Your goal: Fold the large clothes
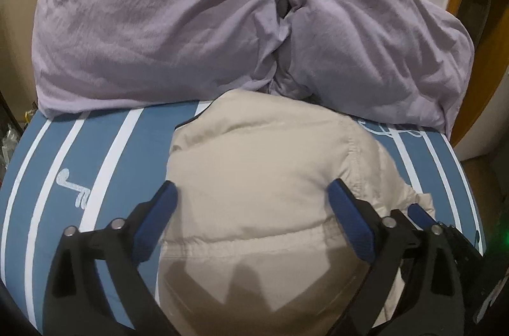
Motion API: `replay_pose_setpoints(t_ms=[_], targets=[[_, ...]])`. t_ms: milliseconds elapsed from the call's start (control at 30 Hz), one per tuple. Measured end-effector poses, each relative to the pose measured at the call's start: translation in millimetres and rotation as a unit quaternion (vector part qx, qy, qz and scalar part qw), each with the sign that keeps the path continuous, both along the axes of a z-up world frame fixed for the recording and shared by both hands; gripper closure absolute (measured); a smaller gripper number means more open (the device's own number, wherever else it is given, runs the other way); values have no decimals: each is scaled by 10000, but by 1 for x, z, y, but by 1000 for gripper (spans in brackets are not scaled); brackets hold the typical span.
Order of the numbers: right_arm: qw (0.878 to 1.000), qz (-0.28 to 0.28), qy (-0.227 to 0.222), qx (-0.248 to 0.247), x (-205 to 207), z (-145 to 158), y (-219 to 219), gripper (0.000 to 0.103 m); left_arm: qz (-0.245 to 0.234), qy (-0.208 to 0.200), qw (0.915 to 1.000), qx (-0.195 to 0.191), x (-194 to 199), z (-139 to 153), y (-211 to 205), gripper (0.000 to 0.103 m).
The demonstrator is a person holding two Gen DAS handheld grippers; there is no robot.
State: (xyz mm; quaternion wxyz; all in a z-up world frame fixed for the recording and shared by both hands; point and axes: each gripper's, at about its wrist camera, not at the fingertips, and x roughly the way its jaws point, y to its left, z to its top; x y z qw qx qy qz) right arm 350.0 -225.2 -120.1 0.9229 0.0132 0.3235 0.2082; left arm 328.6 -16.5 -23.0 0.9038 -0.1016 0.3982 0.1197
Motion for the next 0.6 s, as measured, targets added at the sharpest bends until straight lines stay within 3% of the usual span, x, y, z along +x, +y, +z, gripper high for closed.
replay_pose_setpoints(t_ms=[600], targets=[[9998,-49,-171,11,-2,-2,0,61,-13,-270,9990,342,-1,-26,-1,2]])
